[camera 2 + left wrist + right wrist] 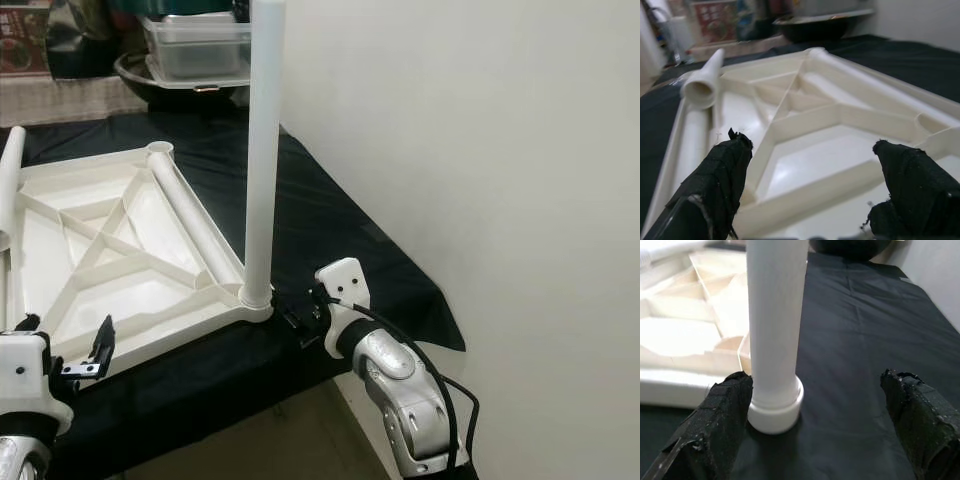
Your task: Building children table
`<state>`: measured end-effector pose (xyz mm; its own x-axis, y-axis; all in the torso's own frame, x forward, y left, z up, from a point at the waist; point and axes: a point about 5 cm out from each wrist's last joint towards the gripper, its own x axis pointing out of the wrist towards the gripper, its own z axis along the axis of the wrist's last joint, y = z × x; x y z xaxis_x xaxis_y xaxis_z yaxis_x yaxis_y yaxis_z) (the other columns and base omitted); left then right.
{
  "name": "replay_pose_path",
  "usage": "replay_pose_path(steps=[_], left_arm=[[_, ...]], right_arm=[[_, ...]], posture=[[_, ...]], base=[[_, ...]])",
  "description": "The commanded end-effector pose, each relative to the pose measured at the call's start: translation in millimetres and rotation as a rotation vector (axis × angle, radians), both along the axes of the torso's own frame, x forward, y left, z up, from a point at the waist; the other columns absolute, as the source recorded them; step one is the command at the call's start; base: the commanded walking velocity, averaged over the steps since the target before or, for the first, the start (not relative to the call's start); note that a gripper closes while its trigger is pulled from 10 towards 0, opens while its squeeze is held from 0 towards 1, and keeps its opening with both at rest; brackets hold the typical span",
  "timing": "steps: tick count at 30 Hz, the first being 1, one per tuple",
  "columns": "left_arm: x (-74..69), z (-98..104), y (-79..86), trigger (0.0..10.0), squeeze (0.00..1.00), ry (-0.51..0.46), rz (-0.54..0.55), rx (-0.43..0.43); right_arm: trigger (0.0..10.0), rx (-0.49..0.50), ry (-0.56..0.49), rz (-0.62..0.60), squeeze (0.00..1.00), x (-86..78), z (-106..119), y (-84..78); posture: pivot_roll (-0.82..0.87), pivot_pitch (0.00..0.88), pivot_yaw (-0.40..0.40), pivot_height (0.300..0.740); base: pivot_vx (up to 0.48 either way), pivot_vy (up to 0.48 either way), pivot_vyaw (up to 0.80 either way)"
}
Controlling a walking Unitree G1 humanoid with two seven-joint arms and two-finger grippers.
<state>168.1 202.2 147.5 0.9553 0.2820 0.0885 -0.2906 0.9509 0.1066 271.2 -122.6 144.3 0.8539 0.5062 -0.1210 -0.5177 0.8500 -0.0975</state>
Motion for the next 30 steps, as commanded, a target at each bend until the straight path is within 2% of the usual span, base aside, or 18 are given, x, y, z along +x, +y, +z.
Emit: replay_pose_path(steps=[1,3,7,8,9,10,12,14,20,26,27,28,30], left_arm=[[-8.5,-0.7,-2.6,10.0,0.00,0.027,0.032,0.020],[-15.8,-2.6,-2.2,10.0,0.00,0.051,0.050,0.072],[-14.5,-2.5,-1.5,10.0,0.00,0.054,0.056,0.092],[-2.5,3.5,-0.8,10.0,0.00,0.023,0.047,0.127],[-2.5,3.5,-0.8,10.0,0.00,0.023,0.047,0.127],[6.7,8.8,-0.9,10.0,0.00,-0.003,0.039,0.128],[6.7,8.8,-0.9,10.0,0.00,-0.003,0.039,0.128],[18.3,14.0,-2.9,10.0,0.00,-0.030,0.016,0.133],[26.2,21.4,-9.3,10.0,0.00,-0.063,-0.017,0.136],[31.4,25.9,-13.0,10.0,0.00,-0.080,-0.023,0.141],[34.8,29.8,-15.1,10.0,0.00,-0.088,-0.030,0.155],[44.6,42.2,-19.6,10.0,0.00,-0.121,-0.049,0.175],[48.9,49.1,-21.8,10.0,0.00,-0.142,-0.059,0.179]], right_arm=[[10.0,-0.075,-0.047,-0.009,0.00,-3.7,1.9,-1.2],[10.0,-0.162,-0.081,-0.012,0.00,-5.1,-1.3,-2.1],[10.0,-0.171,-0.080,-0.017,0.00,-5.0,-3.5,-1.5],[10.0,-0.145,-0.071,0.002,0.00,-5.0,-3.5,3.2],[10.0,-0.145,-0.071,0.002,0.00,-5.0,-3.5,3.2],[10.0,-0.134,-0.075,0.024,0.00,-4.7,-1.8,6.0],[10.0,-0.134,-0.075,0.024,0.00,-4.7,-1.8,6.0],[10.0,-0.125,-0.090,0.051,0.00,-3.8,1.8,8.3],[10.0,-0.126,-0.097,0.056,0.00,-3.0,3.6,6.4],[10.0,-0.085,-0.116,0.019,0.00,0.4,7.9,6.6],[10.0,-0.071,-0.122,0.004,0.00,3.0,9.8,6.7],[10.0,-0.040,-0.131,-0.016,0.00,7.6,13.6,7.8],[10.0,-0.026,-0.136,-0.023,0.00,9.3,15.3,8.3]], posture=[[0.13,0.000,-0.090,0.740],[0.14,0.000,-0.089,0.740],[0.14,0.000,-0.086,0.740],[0.12,0.000,-0.078,0.740],[0.12,0.000,-0.078,0.740],[0.12,0.000,-0.071,0.740],[0.12,0.000,-0.071,0.740],[0.10,0.000,-0.063,0.740],[0.10,0.000,-0.069,0.740],[0.10,0.000,-0.076,0.740],[0.10,0.000,-0.079,0.740],[0.11,0.000,-0.090,0.740],[0.11,0.000,-0.090,0.740]], base=[[0.000,0.000,0.69],[0.000,0.000,0.80],[0.000,0.000,0.80],[0.000,0.000,0.80],[0.000,0.000,0.80],[0.000,0.000,0.80],[0.000,0.000,0.80],[0.000,0.000,0.80],[0.000,0.000,0.80],[0.000,0.000,0.80],[0.000,0.000,0.00],[0.000,0.000,0.00],[0.000,0.000,0.00]])
